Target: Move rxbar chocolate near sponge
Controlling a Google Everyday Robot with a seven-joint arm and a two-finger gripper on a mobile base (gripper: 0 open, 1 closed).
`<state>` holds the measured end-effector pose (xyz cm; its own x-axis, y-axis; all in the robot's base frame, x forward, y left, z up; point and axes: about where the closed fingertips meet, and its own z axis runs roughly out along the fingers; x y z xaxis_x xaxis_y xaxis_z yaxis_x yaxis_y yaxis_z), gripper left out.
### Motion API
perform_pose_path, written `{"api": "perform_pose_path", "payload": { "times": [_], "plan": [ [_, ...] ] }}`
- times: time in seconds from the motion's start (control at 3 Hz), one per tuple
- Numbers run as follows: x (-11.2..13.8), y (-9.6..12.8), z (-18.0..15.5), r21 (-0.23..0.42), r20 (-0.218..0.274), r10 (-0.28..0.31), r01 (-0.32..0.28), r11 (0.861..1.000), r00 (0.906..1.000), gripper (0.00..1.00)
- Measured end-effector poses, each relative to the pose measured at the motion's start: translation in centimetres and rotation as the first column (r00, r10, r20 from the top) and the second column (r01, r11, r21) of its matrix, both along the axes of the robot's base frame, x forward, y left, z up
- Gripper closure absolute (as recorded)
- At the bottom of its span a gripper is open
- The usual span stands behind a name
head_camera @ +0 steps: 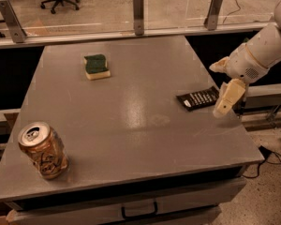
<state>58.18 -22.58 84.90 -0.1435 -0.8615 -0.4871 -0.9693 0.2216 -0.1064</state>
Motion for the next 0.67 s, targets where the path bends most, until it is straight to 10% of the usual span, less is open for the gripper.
{"api": "perform_pose_path", "payload": {
  "times": [0.67],
  "plan": [
    [1.89,1.39,-2.63,0.046,-0.067,0.005,-0.002,0.999,0.9977,0.18]
  ]
}}
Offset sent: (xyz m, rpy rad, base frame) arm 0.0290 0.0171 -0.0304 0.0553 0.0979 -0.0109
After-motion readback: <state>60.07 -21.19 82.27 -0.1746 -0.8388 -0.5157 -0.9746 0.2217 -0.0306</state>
